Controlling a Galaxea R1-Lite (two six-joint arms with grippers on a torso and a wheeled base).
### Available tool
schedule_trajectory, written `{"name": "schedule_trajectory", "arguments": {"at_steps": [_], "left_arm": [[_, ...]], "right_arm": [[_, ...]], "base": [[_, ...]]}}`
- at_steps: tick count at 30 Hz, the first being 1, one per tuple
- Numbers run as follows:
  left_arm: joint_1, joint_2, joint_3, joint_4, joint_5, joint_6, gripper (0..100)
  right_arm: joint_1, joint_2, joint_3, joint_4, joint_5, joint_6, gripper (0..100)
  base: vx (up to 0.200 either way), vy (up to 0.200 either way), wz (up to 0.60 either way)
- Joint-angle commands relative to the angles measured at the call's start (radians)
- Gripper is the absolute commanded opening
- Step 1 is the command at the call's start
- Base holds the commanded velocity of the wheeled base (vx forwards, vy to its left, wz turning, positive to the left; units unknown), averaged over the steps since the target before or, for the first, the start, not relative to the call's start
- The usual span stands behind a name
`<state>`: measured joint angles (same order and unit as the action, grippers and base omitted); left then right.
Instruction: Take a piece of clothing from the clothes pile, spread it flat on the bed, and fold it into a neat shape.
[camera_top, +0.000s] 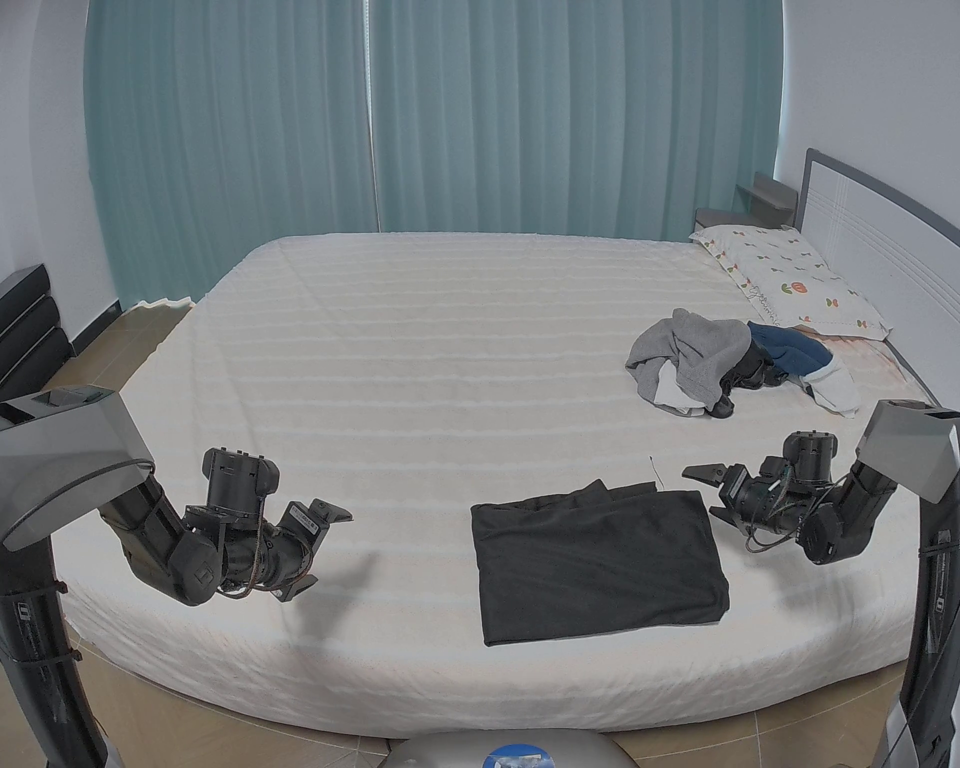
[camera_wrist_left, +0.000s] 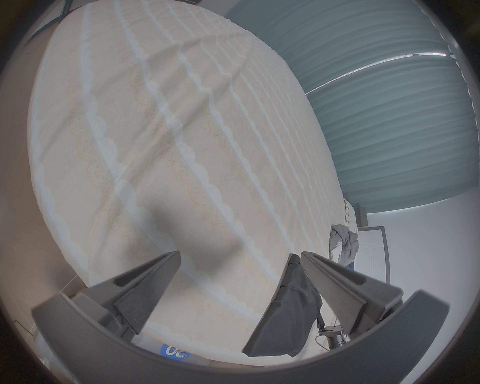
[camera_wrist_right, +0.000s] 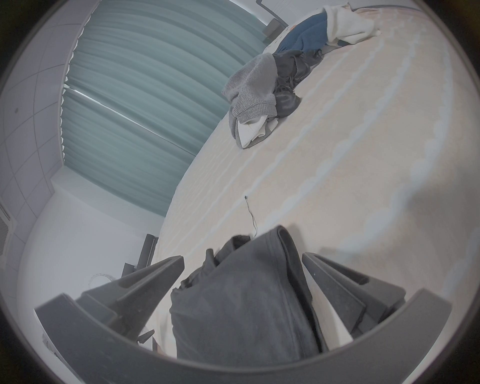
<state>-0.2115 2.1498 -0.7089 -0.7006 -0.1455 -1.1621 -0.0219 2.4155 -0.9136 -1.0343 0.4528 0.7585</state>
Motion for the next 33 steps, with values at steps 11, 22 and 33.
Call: {"name": "schedule_trajectory", "arguments": {"at_steps": [11,22,33], "left_arm": [[0.000,0.005,-0.004,0.000,0.001,0.001,100],[-0.002,0.012,-0.017,0.003,0.017,-0.004,100],[-0.008,0.009,-0.035,0.012,0.017,-0.008,100]], "right_arm": [[0.025,0.109,-0.133,0.037,-0.068,0.007,100],[0.059,0.099,-0.110,0.033,-0.072,0.008,100],[0.060,0.079,-0.051,-0.029,-0.072,0.008,100]], "base": [[0.000,0.000,0.00],[0.000,0.000,0.00],[0.000,-0.164,0.00]]}}
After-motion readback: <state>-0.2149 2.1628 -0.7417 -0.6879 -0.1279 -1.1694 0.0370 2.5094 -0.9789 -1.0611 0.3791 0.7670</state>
